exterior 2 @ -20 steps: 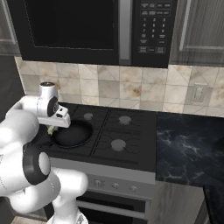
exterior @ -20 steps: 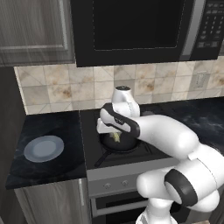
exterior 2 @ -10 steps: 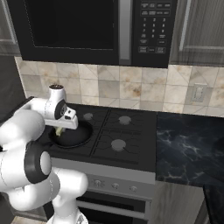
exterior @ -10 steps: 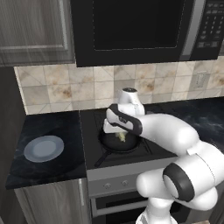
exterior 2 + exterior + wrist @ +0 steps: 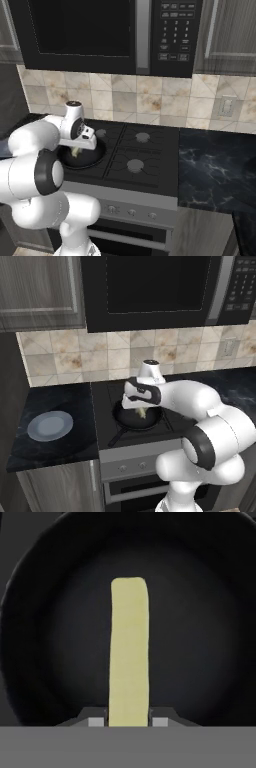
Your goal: Pick up the butter stick and place it in the pan. Then turn on the burner for the pan.
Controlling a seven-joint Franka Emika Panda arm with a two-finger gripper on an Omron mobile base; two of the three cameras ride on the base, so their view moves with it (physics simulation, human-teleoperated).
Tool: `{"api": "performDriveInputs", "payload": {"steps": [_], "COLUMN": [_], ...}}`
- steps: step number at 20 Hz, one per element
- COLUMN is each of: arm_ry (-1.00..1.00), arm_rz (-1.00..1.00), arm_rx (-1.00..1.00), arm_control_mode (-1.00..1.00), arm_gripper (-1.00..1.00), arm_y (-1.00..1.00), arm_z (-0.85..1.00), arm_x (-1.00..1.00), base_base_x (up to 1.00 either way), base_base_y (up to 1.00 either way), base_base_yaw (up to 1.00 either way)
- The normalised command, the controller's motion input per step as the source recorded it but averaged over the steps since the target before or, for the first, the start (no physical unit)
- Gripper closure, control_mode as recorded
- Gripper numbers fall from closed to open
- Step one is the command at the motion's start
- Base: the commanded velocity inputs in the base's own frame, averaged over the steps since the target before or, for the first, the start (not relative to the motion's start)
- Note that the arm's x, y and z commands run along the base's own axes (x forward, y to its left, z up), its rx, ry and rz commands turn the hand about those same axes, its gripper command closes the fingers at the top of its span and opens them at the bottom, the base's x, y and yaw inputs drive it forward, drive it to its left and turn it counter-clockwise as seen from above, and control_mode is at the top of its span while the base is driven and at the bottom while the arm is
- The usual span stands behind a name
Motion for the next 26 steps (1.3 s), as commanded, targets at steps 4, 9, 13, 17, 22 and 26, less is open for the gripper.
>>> {"api": "performDriveInputs", "payload": {"steps": [4,9,13,17,22,26], "arm_ry": [0.00,0.00,0.00,0.03,0.05,0.00], "arm_rz": [0.00,0.00,0.00,0.00,0.00,0.00], "arm_rx": [0.00,0.00,0.00,0.00,0.00,0.00], "arm_control_mode": [-1.00,-1.00,-1.00,-1.00,-1.00,-1.00], "arm_gripper": [1.00,1.00,1.00,1.00,-1.00,-1.00], "arm_y": [-0.09,-0.01,0.00,0.00,0.00,0.00], "arm_z": [-0.28,-0.21,-0.14,-0.08,-0.04,0.00], "arm_x": [0.12,0.09,0.10,0.03,0.00,0.00], "base_base_x": [0.00,0.00,0.00,0.00,0.00,0.00], "base_base_y": [0.00,0.00,0.00,0.00,0.00,0.00], "base_base_yaw": [0.00,0.00,0.00,0.00,0.00,0.00]}}
